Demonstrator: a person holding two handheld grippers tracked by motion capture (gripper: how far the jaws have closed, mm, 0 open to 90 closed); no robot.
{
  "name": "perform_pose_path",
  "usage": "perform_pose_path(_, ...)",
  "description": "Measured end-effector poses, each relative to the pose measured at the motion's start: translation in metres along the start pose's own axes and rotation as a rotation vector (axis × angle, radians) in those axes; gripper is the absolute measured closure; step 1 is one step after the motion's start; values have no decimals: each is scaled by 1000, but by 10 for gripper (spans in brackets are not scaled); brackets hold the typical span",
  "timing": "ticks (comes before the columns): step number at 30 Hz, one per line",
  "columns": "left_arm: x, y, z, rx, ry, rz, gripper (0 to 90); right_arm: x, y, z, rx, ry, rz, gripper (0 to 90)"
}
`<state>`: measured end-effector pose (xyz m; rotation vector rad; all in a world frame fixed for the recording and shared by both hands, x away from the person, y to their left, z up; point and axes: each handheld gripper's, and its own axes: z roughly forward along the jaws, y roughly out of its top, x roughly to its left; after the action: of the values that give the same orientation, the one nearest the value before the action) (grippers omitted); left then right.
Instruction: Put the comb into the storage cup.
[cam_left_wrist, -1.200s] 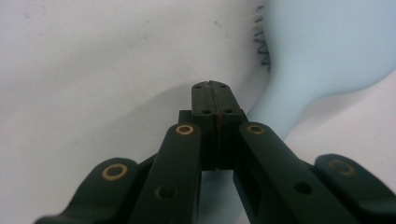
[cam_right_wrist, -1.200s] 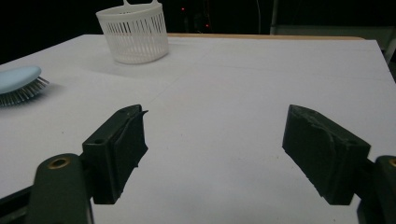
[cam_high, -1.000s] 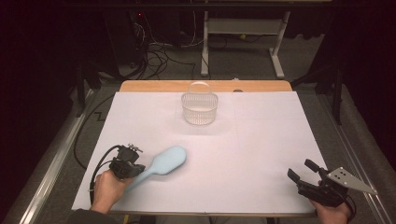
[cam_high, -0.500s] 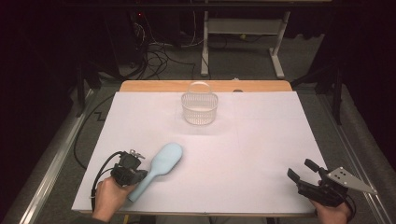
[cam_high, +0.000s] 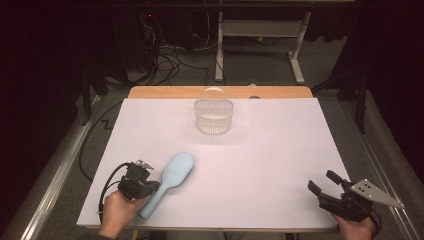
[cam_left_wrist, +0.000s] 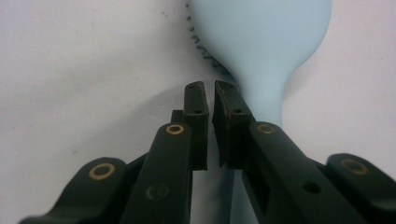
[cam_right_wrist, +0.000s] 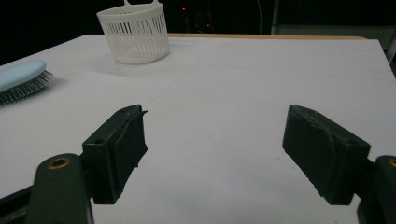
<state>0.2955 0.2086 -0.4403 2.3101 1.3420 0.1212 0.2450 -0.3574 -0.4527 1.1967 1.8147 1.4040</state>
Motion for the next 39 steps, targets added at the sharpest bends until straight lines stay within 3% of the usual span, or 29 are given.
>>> perform_pose_path(5,3,-2,-6,-57,0,-22,641,0,0,0,-1,0,0,218)
perform_pose_path(10,5,-4,-11,-96,5,-47,415,0,0,0,-2,-1,-2,218)
perform_pose_path(13,4,-5,-12,-109,6,-52,334,1,0,0,-1,2,-4,218)
perform_pose_path(21,-7,-4,-11,-96,3,-16,243,1,0,0,-2,2,-7,218)
perform_pose_path(34,-19,-2,2,-35,-5,18,248,2,0,0,1,3,-11,218)
perform_pose_path(39,-23,1,7,-12,14,29,250,2,0,0,4,5,-13,218)
